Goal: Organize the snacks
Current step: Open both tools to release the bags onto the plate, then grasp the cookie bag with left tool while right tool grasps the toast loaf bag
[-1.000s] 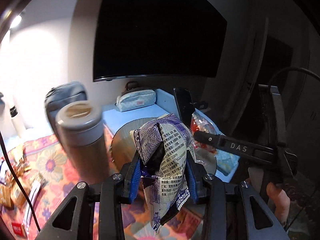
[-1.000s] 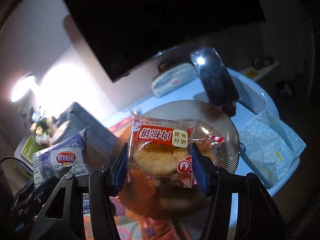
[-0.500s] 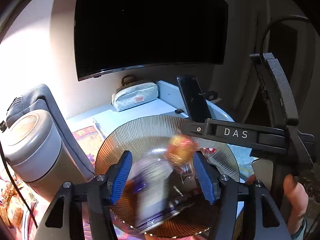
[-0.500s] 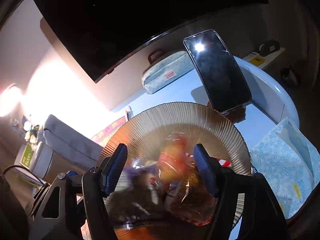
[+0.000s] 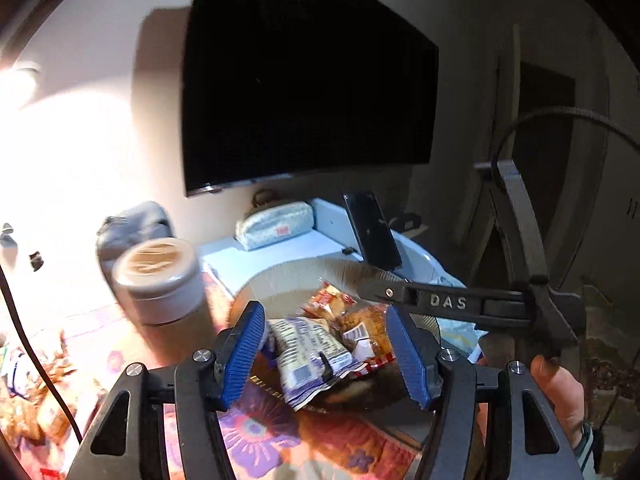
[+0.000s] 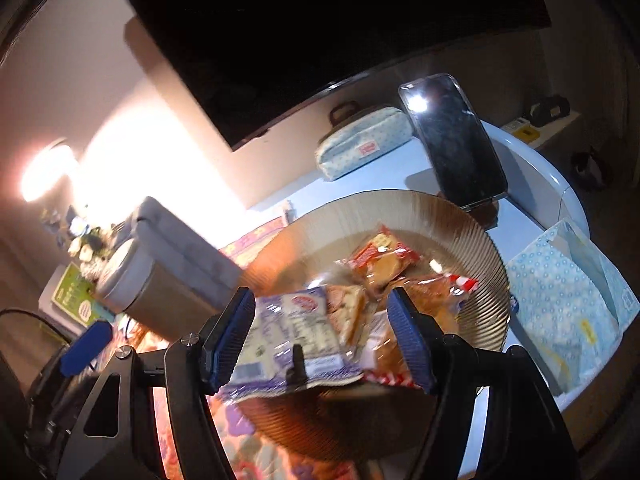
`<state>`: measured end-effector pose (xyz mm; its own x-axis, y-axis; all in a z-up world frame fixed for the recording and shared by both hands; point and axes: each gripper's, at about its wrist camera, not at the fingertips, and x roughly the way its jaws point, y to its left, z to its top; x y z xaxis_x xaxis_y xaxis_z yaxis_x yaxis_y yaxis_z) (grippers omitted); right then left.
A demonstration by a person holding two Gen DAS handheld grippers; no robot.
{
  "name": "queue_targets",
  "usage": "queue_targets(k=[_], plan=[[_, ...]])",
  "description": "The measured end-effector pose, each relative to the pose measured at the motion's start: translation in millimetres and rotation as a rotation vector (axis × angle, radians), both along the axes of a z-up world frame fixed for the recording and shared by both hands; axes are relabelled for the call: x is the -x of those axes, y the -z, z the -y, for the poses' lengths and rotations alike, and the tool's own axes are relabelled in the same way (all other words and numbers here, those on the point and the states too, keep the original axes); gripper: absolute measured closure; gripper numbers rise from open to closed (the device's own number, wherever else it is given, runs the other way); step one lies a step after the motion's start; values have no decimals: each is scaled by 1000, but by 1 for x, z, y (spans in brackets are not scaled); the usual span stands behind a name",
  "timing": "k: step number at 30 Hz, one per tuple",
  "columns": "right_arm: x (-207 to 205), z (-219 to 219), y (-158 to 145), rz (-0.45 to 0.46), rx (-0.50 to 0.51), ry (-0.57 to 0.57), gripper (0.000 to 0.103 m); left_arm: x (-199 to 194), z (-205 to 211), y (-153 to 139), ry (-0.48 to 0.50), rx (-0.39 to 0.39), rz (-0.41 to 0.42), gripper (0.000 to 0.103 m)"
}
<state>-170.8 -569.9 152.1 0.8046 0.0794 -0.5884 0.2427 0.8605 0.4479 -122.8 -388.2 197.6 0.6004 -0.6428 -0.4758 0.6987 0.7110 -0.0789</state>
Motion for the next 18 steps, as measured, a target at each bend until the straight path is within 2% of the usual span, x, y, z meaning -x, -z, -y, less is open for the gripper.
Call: queue_targets(k=[6,13,18], plan=[[16,-45,-10,25,29,-81,35,4,-74,-13,-85,66,-17,42],[12,-124,-20,44,96,-257,35,-6,-203,-14,-331,126,-47,42],[-6,-189,-21,44,150,-401,35,-14,-292,-2,-505,155,-81,42]])
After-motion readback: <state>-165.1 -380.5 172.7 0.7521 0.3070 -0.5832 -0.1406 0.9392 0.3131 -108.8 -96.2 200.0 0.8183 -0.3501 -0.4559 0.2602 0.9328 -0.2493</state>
